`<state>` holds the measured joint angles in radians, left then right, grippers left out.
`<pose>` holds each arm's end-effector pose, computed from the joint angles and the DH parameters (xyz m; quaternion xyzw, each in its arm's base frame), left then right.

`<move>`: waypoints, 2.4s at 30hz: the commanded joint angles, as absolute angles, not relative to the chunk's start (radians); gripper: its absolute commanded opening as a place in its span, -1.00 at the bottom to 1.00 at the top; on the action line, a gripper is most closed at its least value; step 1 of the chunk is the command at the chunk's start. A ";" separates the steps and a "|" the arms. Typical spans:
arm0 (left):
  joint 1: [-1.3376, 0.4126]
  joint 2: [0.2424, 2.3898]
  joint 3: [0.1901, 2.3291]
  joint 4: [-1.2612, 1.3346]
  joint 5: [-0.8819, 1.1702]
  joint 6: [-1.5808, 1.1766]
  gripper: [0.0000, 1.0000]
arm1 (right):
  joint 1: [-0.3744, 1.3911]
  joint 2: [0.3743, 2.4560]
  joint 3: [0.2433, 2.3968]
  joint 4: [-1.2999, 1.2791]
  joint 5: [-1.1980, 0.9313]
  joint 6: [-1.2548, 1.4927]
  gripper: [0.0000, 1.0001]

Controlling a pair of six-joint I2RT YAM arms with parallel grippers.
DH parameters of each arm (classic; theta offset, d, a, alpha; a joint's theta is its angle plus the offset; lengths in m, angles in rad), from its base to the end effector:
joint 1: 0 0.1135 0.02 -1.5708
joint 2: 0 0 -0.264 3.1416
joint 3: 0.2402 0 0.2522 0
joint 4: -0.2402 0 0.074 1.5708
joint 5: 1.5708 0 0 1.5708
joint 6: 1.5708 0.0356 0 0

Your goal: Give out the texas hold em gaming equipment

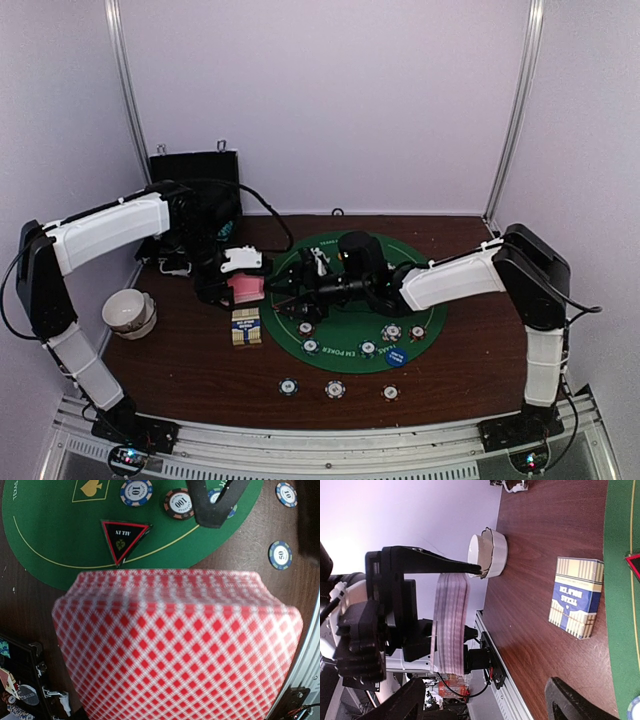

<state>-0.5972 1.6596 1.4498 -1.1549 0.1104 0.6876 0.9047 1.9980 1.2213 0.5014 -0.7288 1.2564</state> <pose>0.2607 -0.1820 0.2771 0.5996 0.7918 -0.0502 0.1051 0.2551 0.3629 0.1975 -0.0814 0.7712 0.6312 0.0147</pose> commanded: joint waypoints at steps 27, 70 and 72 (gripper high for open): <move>-0.632 1.620 1.478 -1.161 0.113 0.669 -1.00 | 0.939 2.221 1.448 0.743 -0.798 1.458 0.46; -0.632 1.517 1.341 -0.941 0.221 0.653 0.95 | 0.940 2.180 1.376 0.972 -0.811 1.616 -1.00; -0.632 1.521 1.338 -0.928 0.209 0.656 0.95 | 0.943 2.181 1.379 0.976 -0.813 1.621 -1.00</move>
